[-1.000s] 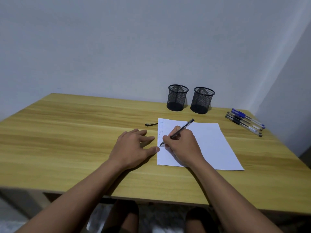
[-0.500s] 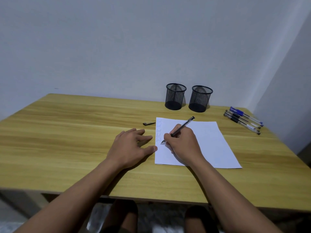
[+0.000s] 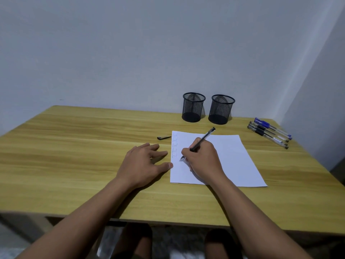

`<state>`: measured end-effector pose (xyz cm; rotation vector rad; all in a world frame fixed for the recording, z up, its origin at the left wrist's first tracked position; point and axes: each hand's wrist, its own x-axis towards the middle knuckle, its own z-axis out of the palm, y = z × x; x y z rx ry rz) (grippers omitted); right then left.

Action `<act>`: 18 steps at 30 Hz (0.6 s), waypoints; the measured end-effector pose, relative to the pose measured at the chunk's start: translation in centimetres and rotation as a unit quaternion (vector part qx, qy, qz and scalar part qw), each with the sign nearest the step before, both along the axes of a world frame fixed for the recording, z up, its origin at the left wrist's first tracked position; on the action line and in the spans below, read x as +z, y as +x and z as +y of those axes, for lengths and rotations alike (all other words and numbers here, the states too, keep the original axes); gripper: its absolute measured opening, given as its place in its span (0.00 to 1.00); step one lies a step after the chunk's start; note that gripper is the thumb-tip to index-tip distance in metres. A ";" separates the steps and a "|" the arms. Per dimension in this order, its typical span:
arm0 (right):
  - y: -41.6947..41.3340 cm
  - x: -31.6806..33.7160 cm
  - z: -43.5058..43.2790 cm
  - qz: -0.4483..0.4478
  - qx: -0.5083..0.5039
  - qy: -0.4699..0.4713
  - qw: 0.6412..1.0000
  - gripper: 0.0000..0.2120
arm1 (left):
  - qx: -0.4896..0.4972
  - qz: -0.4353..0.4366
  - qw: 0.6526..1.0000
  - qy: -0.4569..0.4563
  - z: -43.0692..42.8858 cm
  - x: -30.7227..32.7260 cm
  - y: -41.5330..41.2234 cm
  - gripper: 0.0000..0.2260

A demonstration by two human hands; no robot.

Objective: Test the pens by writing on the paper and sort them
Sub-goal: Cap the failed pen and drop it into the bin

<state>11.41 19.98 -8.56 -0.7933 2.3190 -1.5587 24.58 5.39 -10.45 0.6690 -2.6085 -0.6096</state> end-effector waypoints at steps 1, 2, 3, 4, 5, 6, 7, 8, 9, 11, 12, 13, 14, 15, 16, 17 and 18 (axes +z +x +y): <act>0.0 0.1 0.0 -0.004 0.001 -0.002 1.000 0.08 | -0.001 -0.004 1.000 0.001 0.0 0.0 0.0 0.26; 0.0 0.2 0.0 -0.012 0.001 -0.008 1.000 0.08 | -0.001 -0.010 1.000 0.001 0.0 0.0 0.0 0.27; -0.1 0.3 -0.1 -0.027 0.001 -0.019 0.999 0.08 | -0.002 -0.016 1.000 0.002 -0.1 0.0 0.0 0.28; -0.2 0.4 -0.1 -0.046 0.000 -0.034 0.998 0.08 | 0.000 -0.018 1.000 0.005 -0.2 -0.1 -0.1 0.28; -0.3 0.6 -0.1 -0.061 -0.003 -0.048 0.997 0.08 | 0.004 -0.010 1.000 0.016 -0.2 0.0 -0.1 0.27; -0.4 0.7 -0.2 -0.068 -0.006 -0.058 0.996 0.08 | 0.013 0.011 0.999 0.043 -0.3 0.0 -0.1 0.24; -0.6 0.9 -0.2 -0.068 -0.006 -0.067 0.995 0.07 | 0.028 0.048 0.995 0.078 -0.3 0.3 -0.3 0.21; -0.8 1.2 -0.2 -0.066 -0.005 -0.079 0.995 0.06 | 0.048 0.086 0.989 0.114 -0.5 0.6 -0.7 0.18; -1.0 1.4 -0.2 -0.064 -0.002 -0.094 0.994 0.05 | 0.070 0.112 0.983 0.131 -0.7 1.1 -1.2 0.14; -1.6 2.1 -0.3 -0.052 0.006 -0.118 0.992 0.04 | 0.108 0.119 0.981 0.104 -1.4 1.8 -2.6 0.13; -1.9 2.5 -0.3 -0.041 0.009 -0.123 0.992 0.05 | 0.119 0.109 0.983 0.088 -2.0 2.0 -3.4 0.14; -2.2 2.8 -0.2 -0.031 0.012 -0.124 0.992 0.06 | 0.122 0.093 0.985 0.077 -2.4 2.1 -4.2 0.15; -2.5 3.1 -0.1 -0.027 0.013 -0.123 0.992 0.07 | 0.121 0.072 0.988 0.066 -2.8 2.2 -4.9 0.15; -2.8 3.2 0.1 -0.029 0.014 -0.122 0.992 0.07 | 0.120 0.048 0.990 0.048 -3.2 2.2 -5.6 0.15; -3.0 3.3 0.3 -0.036 0.014 -0.121 0.992 0.06 | 0.121 0.022 0.992 0.023 -3.4 2.0 -6.2 0.13; -3.2 3.3 0.6 -0.043 0.013 -0.119 0.992 0.06 | 0.123 0.003 0.992 -0.001 -3.4 2.0 -6.6 0.11; -3.4 3.2 0.9 -0.048 0.012 -0.118 0.992 0.06 | 0.125 0.002 0.992 -0.009 -3.4 2.1 -6.9 0.08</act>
